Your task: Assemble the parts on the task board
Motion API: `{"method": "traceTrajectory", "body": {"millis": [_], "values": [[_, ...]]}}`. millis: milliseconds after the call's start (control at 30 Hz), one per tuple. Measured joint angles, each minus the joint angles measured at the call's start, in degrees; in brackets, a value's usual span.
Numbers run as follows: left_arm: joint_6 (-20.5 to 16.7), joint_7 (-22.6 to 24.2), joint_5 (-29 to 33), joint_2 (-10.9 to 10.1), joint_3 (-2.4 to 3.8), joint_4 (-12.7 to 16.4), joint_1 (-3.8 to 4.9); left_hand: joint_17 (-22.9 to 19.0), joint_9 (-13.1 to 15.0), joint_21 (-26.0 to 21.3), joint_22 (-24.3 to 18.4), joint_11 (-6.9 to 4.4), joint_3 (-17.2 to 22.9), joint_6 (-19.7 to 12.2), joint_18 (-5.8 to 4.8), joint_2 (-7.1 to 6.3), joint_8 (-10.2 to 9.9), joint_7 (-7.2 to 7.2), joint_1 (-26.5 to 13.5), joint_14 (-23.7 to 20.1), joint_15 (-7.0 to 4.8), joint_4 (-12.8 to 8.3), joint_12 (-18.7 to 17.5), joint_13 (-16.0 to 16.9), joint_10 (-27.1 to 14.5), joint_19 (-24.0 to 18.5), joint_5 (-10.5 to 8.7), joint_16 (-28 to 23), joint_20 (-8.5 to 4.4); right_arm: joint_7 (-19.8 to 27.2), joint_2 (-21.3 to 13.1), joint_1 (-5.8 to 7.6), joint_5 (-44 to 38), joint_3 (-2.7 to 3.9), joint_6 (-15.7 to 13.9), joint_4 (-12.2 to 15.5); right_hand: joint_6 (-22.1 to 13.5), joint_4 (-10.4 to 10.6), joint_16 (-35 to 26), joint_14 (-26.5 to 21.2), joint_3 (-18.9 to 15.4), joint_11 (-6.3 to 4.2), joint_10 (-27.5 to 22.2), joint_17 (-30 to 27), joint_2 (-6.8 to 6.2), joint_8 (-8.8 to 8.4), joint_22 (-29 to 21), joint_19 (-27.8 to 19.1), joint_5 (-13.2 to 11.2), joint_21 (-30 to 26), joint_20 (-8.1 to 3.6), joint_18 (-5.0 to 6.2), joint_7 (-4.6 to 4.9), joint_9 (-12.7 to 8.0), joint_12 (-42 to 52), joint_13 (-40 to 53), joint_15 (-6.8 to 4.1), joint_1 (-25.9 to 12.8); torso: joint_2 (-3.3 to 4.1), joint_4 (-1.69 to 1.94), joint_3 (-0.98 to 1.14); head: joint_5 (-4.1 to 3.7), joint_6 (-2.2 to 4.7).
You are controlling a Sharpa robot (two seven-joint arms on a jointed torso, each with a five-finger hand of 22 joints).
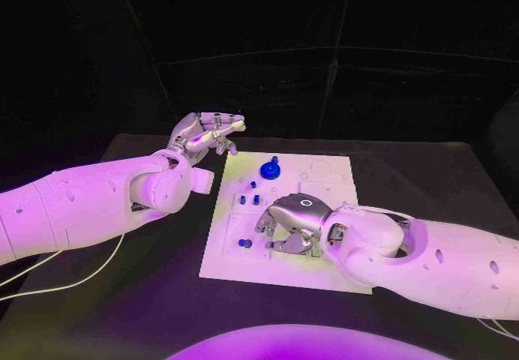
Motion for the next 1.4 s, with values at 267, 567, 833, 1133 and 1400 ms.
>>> {"method": "traceTrajectory", "body": {"millis": [267,567,833,1133,1400], "values": [[0.00,0.00,0.01,-0.31,-0.01,0.07,-0.01,0.00,0.00,0.00,0.00,0.00,0.00,0.00,0.00,0.00,0.00,0.00,0.00,0.00,0.00,0.00,0.00,0.00,0.00,0.00,0.00,0.00,0.00,0.14,-11.25,1.30,9.49,2.12,-5.26,6.24,4.84,2.09,4.47,0.01,-4.88,-2.18,11.16,6.93,-0.42,2.97,2.29,3.21,2.97,2.85,-1.81,-0.55,-1.31,0.87,12.40,8.85,-2.04,-3.44,-0.18,-0.14,-0.12,-1.32,0.77],[-0.01,0.02,0.01,-0.49,-0.03,0.56,-0.01,-0.06,0.00,0.00,-0.05,0.00,0.00,0.00,0.00,0.00,0.00,0.00,0.00,0.00,0.00,0.00,0.00,0.00,0.00,0.00,0.00,0.00,0.00,-5.65,-19.92,1.79,19.03,2.28,-6.48,8.49,3.06,8.62,11.73,0.03,-19.72,-2.39,9.48,20.06,2.78,9.91,2.36,6.07,7.30,6.25,-2.38,-1.91,-2.20,3.28,64.01,63.65,-2.66,-5.76,-0.64,-0.68,-0.38,-3.09,0.98],[-0.01,0.04,0.01,-0.52,-0.08,0.69,-0.01,-0.05,0.00,0.00,-0.04,0.00,0.00,0.00,0.00,0.00,0.00,0.00,0.00,0.00,0.00,0.00,0.00,0.00,0.00,0.00,0.00,0.00,0.00,-12.34,-22.56,0.79,18.77,1.04,-6.39,9.23,1.91,12.28,12.11,0.03,-24.14,-2.32,9.58,21.36,3.36,12.28,2.35,6.07,6.71,6.54,-2.38,-2.26,-2.25,4.34,65.77,66.47,-2.65,-6.34,-0.94,-1.16,-0.40,-3.70,0.76],[0.01,0.05,0.01,-0.45,-0.14,0.68,-0.01,-0.05,0.00,0.00,-0.04,0.00,0.00,0.00,0.00,0.00,0.00,0.00,0.00,0.00,0.00,0.00,0.00,0.00,0.00,0.00,0.00,0.00,0.00,-17.25,-22.03,-0.25,16.28,0.35,-5.87,9.08,1.49,14.25,12.11,0.03,-27.05,-2.53,9.78,21.57,3.95,13.94,2.35,6.07,7.05,6.74,-2.37,-2.26,-2.34,5.23,65.85,67.36,-2.65,-7.16,-1.15,-1.31,-0.41,-3.91,0.62],[0.01,0.05,0.01,-0.58,-0.16,0.68,-0.01,-0.05,0.00,0.00,-0.03,0.00,0.00,0.00,0.00,0.00,0.00,0.00,0.00,0.00,0.00,0.00,0.00,0.00,0.00,0.00,0.00,0.00,0.00,-19.51,-21.47,-0.71,13.95,-0.06,-5.44,8.74,1.49,14.26,12.11,0.02,-27.45,-2.54,9.78,21.69,3.99,14.60,2.34,6.06,7.05,6.87,-2.37,-2.25,-2.34,5.58,66.06,67.55,-2.65,-7.45,-1.15,-1.42,-0.40,-3.71,0.55]]}}
